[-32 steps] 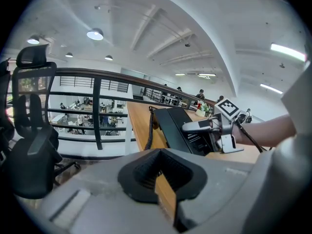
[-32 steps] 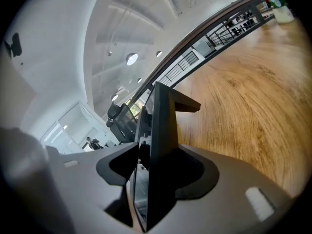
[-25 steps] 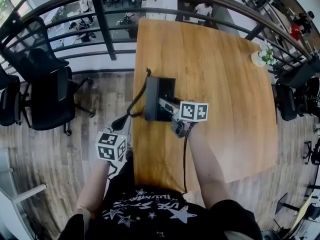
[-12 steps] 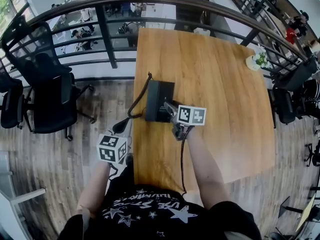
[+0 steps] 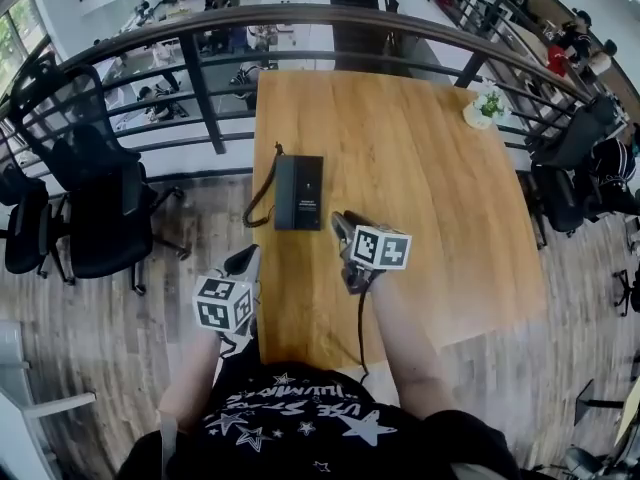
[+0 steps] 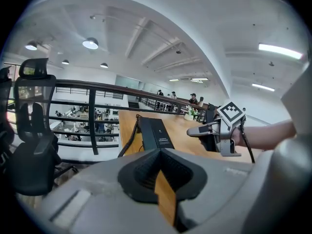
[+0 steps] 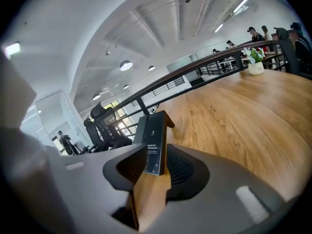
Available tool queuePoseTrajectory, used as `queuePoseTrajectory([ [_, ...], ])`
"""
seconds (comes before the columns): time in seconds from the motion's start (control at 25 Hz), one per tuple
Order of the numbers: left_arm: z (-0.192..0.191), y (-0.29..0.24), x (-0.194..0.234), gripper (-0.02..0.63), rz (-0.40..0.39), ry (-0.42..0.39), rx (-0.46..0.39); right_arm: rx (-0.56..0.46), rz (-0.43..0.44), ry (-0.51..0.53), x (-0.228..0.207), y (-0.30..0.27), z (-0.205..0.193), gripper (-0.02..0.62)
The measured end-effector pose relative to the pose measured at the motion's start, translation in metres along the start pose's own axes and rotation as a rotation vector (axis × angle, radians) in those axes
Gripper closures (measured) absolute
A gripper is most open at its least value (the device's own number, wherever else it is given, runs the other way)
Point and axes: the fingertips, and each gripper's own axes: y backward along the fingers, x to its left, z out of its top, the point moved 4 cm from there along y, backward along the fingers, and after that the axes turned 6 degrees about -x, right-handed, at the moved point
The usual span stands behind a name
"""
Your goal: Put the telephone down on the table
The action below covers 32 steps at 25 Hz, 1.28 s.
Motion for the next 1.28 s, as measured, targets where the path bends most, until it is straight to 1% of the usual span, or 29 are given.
queuePoseTrajectory([
  [0.08, -0.005, 0.01, -0.015, 0.604, -0.004, -0.003, 0.002, -0.023, 0.007, 0.006, 0.006, 0.02, -0.003, 0.485],
  [0.2, -0.017, 0.025, -0.038, 0.604, -0.009, 0.002, 0.011, -0.063, 0.022, 0.017, 0.014, 0.053, -0.008, 0.485],
  [0.36, -0.038, 0.045, -0.069, 0.604, -0.016, 0.011, 0.022, -0.095, 0.014, 0.067, 0.014, 0.096, -0.021, 0.5],
  [0.6, -0.061, 0.072, -0.115, 0.604, -0.009, 0.012, 0.022, -0.088, 0.072, 0.118, 0.021, 0.143, -0.044, 0.536],
  [0.76, -0.083, 0.095, -0.139, 0.604, 0.011, 0.028, 0.053, -0.061, 0.13, 0.111, 0.03, 0.162, -0.073, 0.591],
  [0.8, -0.088, 0.099, -0.143, 0.604, 0.016, 0.026, 0.063, -0.054, 0.15, 0.11, 0.033, 0.166, -0.08, 0.596],
  [0.88, -0.094, 0.104, -0.153, 0.604, 0.012, 0.011, 0.082, -0.043, 0.188, 0.107, 0.036, 0.173, -0.094, 0.597],
  [0.96, -0.097, 0.103, -0.164, 0.604, -0.008, -0.026, 0.094, -0.037, 0.207, 0.089, 0.036, 0.182, -0.104, 0.597],
  [1.08, -0.096, 0.1, -0.177, 0.604, -0.042, -0.074, 0.094, -0.03, 0.203, 0.077, 0.034, 0.19, -0.115, 0.597],
  [1.28, -0.107, 0.11, -0.181, 0.604, -0.093, -0.065, 0.084, -0.043, 0.162, 0.102, 0.044, 0.204, -0.122, 0.597],
])
